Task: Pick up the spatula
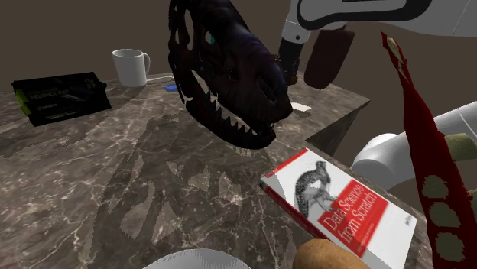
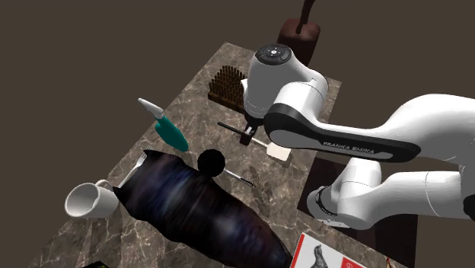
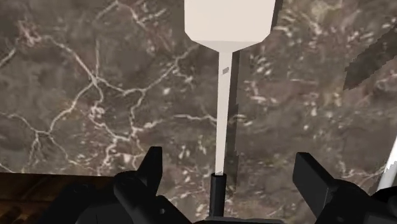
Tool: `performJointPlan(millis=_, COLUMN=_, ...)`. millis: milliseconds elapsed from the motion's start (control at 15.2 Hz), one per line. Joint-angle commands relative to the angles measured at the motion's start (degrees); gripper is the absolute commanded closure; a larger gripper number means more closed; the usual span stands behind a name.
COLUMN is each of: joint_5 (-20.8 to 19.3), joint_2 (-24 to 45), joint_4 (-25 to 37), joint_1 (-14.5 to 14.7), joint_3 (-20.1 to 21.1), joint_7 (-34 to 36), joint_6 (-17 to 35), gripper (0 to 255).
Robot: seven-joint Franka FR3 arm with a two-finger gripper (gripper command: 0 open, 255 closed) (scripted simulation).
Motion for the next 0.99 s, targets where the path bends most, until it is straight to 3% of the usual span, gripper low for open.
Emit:
performJointPlan(millis=0, joint_5=-0.09, joint_2=0.09, joint_4=-1.48, joint_1=-0.13, joint_3=-0.08, joint_7=0.07, joint_6=1.63, gripper=0)
performJointPlan(millis=396, joint_5=-0.09, joint_2=0.12, joint_4=-4.21, joint_1=-0.13, joint_3=-0.07, joint_7=0.07, joint_6=4.39, gripper=0)
performJointPlan(millis=462, joint_5=-0.1, joint_2=0.09, joint_4=-4.27, joint_1=-0.14, joint_3=-0.1, joint_7=0.04, joint_6=4.42, gripper=255)
performJointPlan(millis=924, joint_5=-0.11, joint_2=0.08, joint_4=-4.29, joint_1=-0.15, joint_3=-0.11, joint_7=0.02, joint_6=4.44, gripper=255)
